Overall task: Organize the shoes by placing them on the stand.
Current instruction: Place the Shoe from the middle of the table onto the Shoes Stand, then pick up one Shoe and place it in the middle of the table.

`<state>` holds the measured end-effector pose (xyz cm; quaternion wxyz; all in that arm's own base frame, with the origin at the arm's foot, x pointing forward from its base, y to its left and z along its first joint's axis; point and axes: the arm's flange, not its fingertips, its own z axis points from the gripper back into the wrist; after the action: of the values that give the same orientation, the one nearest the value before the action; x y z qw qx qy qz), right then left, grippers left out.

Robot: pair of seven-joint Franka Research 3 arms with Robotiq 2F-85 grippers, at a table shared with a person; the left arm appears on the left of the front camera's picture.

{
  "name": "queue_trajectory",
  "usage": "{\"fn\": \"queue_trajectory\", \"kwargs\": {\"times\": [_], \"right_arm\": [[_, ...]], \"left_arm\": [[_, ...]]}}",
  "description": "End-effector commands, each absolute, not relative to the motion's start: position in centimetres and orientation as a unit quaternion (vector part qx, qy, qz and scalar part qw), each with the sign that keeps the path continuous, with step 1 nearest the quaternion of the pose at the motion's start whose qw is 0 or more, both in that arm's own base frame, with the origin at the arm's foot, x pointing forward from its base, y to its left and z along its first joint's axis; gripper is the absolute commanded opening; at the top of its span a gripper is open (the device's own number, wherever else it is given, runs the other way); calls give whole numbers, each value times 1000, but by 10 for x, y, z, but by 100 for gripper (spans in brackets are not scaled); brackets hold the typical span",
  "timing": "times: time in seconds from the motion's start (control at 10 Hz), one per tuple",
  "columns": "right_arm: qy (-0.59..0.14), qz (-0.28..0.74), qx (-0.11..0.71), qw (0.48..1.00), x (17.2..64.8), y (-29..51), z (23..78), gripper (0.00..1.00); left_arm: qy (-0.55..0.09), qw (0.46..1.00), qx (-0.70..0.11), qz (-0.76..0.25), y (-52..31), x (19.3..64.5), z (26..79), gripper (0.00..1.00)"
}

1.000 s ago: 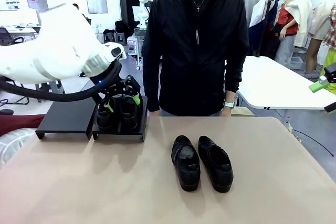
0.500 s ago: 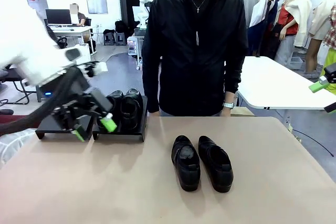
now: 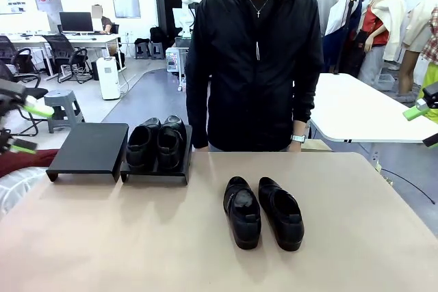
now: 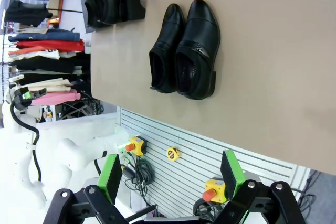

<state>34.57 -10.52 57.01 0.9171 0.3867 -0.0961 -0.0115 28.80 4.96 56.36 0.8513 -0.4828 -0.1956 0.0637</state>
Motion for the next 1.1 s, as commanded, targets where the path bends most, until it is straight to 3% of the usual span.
{"fn": "queue_trajectory", "kwargs": {"times": [0.0, 1.0], "right_arm": [[-97, -5, 383, 919, 345, -107, 571, 100], [-97, -5, 383, 919, 345, -107, 571, 100]], "left_arm": [[-165, 872, -461, 18, 25, 288, 563, 100], [-165, 872, -461, 18, 25, 288, 563, 100]]}}
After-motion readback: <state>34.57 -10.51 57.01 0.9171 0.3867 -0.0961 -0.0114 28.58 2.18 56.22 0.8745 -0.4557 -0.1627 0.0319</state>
